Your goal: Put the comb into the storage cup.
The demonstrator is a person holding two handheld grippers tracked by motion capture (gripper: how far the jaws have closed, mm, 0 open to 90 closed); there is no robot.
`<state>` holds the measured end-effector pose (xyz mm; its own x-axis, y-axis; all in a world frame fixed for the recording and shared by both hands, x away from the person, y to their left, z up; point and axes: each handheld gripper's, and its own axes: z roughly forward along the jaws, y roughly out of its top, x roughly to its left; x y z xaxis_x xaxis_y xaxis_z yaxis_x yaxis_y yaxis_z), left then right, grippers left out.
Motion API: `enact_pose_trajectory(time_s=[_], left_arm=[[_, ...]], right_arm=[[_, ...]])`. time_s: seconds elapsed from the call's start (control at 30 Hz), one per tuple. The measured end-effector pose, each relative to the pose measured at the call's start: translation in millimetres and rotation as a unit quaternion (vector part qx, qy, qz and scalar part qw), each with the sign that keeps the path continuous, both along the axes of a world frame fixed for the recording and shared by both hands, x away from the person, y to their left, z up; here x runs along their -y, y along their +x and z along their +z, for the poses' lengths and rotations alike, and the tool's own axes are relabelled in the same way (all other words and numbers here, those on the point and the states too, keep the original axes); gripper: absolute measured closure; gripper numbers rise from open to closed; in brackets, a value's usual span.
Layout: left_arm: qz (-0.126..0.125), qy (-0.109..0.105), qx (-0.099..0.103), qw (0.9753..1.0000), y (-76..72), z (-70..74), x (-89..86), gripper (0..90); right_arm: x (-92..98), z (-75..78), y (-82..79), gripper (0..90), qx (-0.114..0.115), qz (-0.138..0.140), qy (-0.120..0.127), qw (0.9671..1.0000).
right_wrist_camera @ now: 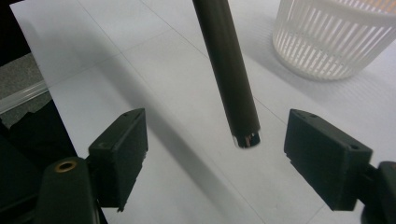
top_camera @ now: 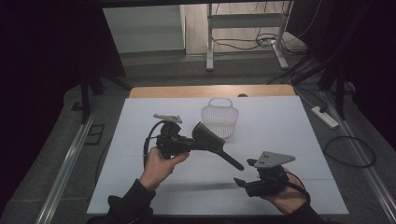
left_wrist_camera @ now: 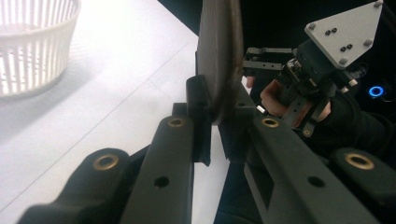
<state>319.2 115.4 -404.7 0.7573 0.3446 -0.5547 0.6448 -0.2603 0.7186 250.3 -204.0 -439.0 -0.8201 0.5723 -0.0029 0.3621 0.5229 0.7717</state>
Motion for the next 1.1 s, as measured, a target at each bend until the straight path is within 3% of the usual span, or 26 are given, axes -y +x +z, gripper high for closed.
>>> enact_pose_trajectory(time_s=[0.37, 0.6, 1.1], left_arm=[[0.012, 0.012, 0.014, 0.9998, 0.2, 3.3, -3.9, 83.1], [0.021, 0.019, 0.023, 0.9993, 1.7, 5.8, -8.9, 83.1], [0.053, 0.014, 0.037, 0.9978, 9.0, 12.2, -26.8, 83.1]], right_arm=[[8.3, -4.9, 4.5, 8.4, -0.035, -0.008, -0.004, 0.9994], [13.2, -7.7, 2.7, 1.0, -0.03, -0.013, -0.011, 0.9994], [33.6, -7.8, -3.6, 0.0, -0.035, -0.038, -0.016, 0.9986]])
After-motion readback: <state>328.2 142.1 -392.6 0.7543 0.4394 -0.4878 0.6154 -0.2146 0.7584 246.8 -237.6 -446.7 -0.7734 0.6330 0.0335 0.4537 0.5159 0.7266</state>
